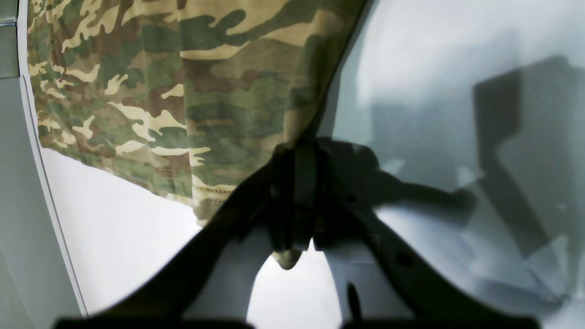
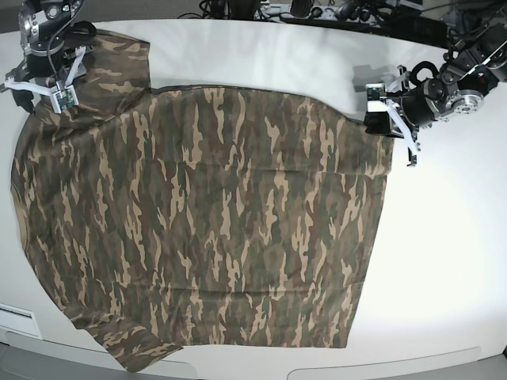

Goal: Fold the T-shirt properly
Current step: 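Lift the grasped shoulder corners and pull them apart to stretch the shirt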

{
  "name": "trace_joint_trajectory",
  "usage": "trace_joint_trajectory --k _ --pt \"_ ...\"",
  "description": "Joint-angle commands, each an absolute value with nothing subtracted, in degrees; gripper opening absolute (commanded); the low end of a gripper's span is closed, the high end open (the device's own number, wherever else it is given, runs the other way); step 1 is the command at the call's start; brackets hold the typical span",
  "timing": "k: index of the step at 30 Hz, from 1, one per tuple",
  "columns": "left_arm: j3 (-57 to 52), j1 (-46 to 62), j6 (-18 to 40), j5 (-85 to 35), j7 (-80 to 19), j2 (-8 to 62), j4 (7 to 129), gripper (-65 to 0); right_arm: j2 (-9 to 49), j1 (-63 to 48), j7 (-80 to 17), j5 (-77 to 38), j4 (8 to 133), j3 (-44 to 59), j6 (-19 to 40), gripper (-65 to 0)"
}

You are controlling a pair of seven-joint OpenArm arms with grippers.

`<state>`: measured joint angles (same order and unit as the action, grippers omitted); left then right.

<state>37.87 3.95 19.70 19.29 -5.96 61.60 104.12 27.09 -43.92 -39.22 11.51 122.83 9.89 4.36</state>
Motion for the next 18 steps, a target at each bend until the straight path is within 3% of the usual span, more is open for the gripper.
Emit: trace_joint_trajectory --k 1,6,13,18 --pt "37.87 3.95 21.61 19.27 -7.55 62.72 103.94 -65.0 27.81 -44.10 -38.35 10.79 123.59 11.11 4.82 -26.4" --pt "37.87 3.95 21.61 19.27 -7.57 62.72 103.94 -65.0 27.81 -43.64 -38.11 5.93 121.73 13.23 8.75 -26.5" --pt "37.87 3.97 21.63 19.27 -7.57 62.72 103.94 -65.0 27.81 -39.00 -36.64 5.93 114.30 13.23 8.84 -26.5" --pt "37.87 3.97 21.61 19.27 -7.57 62.72 103.94 -65.0 27.99 -37.76 -35.94 5.89 113.32 13.23 8.91 -41.2"
